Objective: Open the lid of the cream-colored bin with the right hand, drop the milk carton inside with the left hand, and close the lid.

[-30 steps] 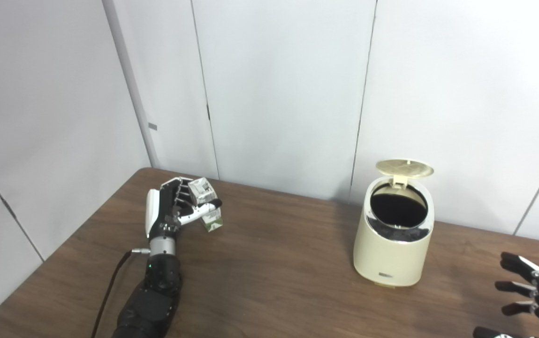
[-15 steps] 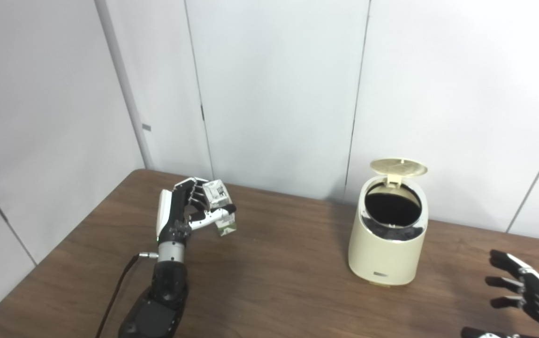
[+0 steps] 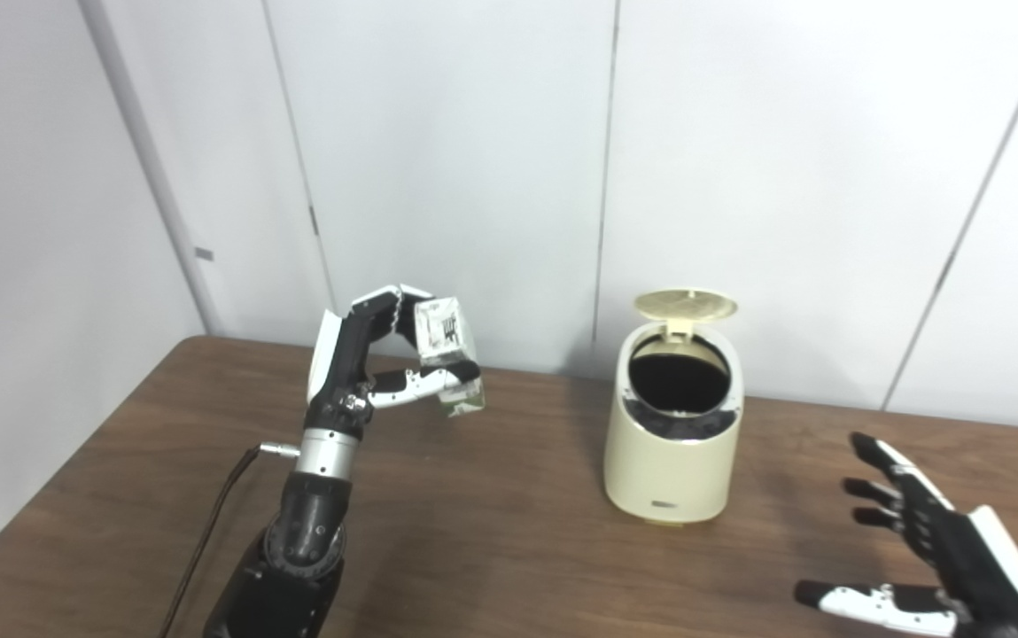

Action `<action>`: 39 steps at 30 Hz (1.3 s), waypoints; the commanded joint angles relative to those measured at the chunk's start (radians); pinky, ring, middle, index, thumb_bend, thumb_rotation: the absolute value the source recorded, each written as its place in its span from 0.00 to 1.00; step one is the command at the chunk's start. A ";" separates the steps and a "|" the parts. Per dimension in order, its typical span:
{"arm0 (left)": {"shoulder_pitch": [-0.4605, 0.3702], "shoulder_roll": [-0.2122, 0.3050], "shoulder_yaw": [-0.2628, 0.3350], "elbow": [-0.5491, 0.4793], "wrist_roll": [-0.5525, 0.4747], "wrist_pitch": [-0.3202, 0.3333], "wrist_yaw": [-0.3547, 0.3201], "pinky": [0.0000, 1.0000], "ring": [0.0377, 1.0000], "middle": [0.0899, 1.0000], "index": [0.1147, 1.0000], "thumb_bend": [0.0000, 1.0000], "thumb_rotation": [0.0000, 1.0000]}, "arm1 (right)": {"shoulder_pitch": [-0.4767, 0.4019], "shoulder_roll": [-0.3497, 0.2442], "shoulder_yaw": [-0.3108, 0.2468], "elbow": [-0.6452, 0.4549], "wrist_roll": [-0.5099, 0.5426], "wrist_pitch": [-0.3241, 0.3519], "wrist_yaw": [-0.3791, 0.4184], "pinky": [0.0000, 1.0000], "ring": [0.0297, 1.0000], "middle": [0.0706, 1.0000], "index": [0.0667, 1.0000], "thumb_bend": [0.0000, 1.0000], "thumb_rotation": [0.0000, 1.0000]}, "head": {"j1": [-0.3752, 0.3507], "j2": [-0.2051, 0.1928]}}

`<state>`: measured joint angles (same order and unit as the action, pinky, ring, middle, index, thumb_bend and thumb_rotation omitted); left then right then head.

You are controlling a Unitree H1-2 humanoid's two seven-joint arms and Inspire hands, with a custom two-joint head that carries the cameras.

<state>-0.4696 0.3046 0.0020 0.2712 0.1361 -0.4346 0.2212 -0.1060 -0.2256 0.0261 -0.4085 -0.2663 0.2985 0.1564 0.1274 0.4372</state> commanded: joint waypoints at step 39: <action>-0.280 -0.247 -0.151 0.094 -0.012 -0.035 -0.132 0.43 0.42 0.44 0.44 0.50 0.00 | -0.018 0.031 0.016 0.084 -0.044 -0.155 -0.065 0.67 0.82 0.92 0.90 0.75 0.10 | -0.179 0.003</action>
<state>-0.6792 0.0603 -0.1429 0.3792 0.1417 -0.4347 0.0652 -0.1086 -0.1934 0.0493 -0.2826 -0.3097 0.1587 0.1043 -0.0506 0.4402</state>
